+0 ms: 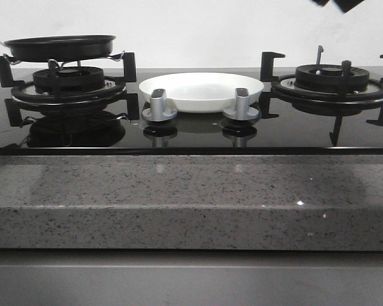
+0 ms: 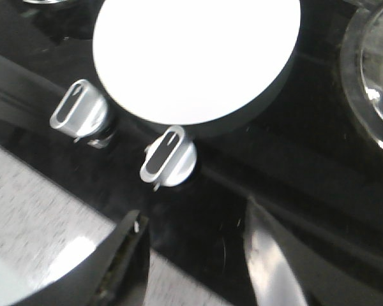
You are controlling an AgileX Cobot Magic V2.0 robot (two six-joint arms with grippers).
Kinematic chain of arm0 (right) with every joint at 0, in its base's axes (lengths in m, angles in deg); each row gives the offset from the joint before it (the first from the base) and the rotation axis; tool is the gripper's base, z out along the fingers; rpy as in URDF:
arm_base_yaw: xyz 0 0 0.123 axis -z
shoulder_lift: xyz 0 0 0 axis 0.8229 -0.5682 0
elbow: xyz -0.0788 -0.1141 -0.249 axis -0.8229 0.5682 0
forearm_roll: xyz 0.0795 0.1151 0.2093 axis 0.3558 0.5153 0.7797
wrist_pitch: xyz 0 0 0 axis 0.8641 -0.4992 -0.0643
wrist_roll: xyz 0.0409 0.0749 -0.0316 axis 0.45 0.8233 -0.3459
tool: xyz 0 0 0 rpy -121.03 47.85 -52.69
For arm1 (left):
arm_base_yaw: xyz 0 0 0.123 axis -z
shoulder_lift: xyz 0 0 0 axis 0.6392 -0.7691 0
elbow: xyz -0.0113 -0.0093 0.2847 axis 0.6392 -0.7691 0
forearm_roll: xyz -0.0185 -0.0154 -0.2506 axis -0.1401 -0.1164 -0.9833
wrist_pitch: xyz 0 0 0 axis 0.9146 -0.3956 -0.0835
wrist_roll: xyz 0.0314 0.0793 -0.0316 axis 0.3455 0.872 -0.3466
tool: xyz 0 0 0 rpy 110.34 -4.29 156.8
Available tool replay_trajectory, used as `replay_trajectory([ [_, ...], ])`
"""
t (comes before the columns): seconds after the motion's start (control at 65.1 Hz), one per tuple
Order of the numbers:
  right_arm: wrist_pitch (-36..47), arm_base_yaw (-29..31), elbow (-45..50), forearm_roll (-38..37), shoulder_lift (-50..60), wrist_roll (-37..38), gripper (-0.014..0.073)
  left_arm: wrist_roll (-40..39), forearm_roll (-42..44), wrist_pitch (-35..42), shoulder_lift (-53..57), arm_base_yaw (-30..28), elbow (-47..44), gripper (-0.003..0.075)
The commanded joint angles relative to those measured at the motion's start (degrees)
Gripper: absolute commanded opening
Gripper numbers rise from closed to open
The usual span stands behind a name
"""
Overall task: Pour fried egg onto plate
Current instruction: 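Lower the right gripper onto the rim of the white plate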
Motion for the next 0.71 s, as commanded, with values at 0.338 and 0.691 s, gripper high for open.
replay_trajectory([
  [0.338, -1.5, -2.8, -18.2, -9.9, -15.1, 8.2, 0.0359, -0.4, 0.1, 5.0, -0.9, 0.3, 1.5, 0.0122],
  [0.691, -10.0, -2.8, -34.7, -9.9, -29.5, 10.6, 0.0359, -0.4, 0.1, 5.0, -0.9, 0.3, 1.5, 0.0112],
])
